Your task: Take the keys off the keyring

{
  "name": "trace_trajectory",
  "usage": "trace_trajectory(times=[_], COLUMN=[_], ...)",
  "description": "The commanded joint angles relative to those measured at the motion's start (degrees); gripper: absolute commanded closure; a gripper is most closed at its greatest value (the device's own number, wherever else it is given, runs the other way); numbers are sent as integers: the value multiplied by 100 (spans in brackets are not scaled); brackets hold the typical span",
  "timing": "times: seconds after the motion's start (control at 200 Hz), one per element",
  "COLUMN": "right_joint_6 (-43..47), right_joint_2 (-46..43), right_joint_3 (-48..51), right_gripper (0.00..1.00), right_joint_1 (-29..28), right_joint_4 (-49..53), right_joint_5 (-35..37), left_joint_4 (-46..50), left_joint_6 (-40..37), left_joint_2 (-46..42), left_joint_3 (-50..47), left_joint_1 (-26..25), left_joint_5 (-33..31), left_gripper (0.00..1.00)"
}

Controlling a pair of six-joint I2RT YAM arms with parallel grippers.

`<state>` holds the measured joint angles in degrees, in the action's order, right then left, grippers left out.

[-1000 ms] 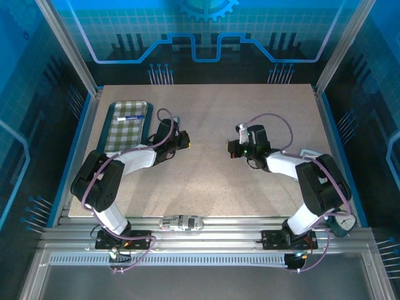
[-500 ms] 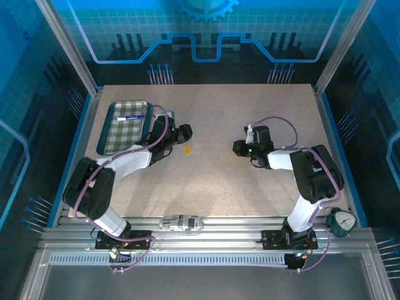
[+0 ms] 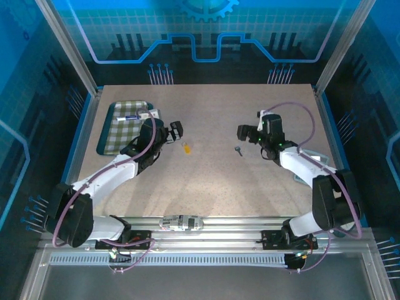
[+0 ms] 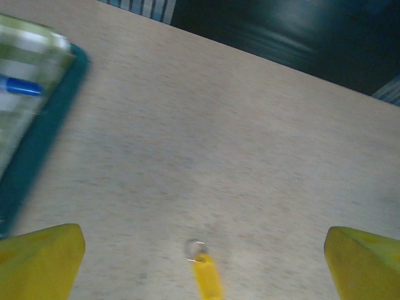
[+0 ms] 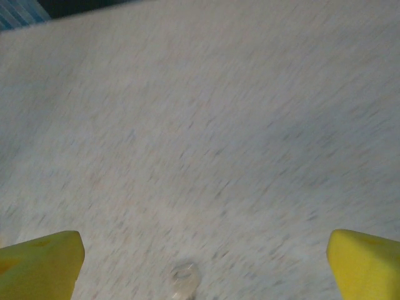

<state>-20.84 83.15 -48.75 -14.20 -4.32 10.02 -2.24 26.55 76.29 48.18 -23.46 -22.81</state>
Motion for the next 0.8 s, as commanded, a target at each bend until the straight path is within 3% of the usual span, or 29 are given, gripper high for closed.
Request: trace_trajectory(times=[0.0, 0.12, 0.2, 0.38, 0.445, 0.505, 0.53, 0.565, 0.61, 0.655, 0.695, 0.741, 0.796], right_joint_6=[533, 1067, 1459, 2352, 2222, 2285, 2227, 2180, 2052, 2034, 2029, 1994, 2143], right_joint_2=[-123, -114, 7, 602, 657, 463, 372, 223, 227, 636, 454, 414, 460], right_joint_3=[-135, 134, 461, 1515, 1590, 1947, 2115, 2406, 2839, 3149, 3025, 2617, 2650], right_gripper=[0, 0, 0, 0, 0, 0, 0, 0, 0, 0, 0, 0, 0], right_joint_1=[63, 66, 15, 29, 83, 186, 281, 527, 912, 1205, 1234, 1201, 1000], right_joint_4=[548, 263, -200, -3135, -3243, -3690, -3816, -4176, -4824, -5994, -5297, -4519, -4683], right_joint_5=[1784, 2250, 2535, 2781, 2755, 2283, 1926, 1165, 61, -806, -893, -754, -469], left_joint_4=[572, -357, -920, -3061, -3964, -4807, -5445, -6401, -6547, -6887, -7805, -6788, -5557], left_joint_6=[-813, -2082, -2250, -3023, -3203, -2955, -2913, -3150, -3074, -2998, -3111, -2935, -2803], left_joint_2=[-233, -391, -299, 74, 445, 775, 932, 1140, 1049, 1209, 1743, 1416, 1318], left_joint_3=[69, -692, -1169, -1967, -2264, -2602, -2909, -3218, -3438, -3685, -3701, -3335, -2834], left_joint_1=[0, 88, 251, 641, 988, 1217, 1320, 1409, 1423, 1612, 1701, 1694, 1717], left_joint_5=[-1513, -1914, -2172, -1940, -1676, -1580, -1156, -516, -219, 491, 606, 322, 151], left_gripper=[1, 1, 1, 1, 1, 1, 1, 1, 1, 1, 1, 1, 1])
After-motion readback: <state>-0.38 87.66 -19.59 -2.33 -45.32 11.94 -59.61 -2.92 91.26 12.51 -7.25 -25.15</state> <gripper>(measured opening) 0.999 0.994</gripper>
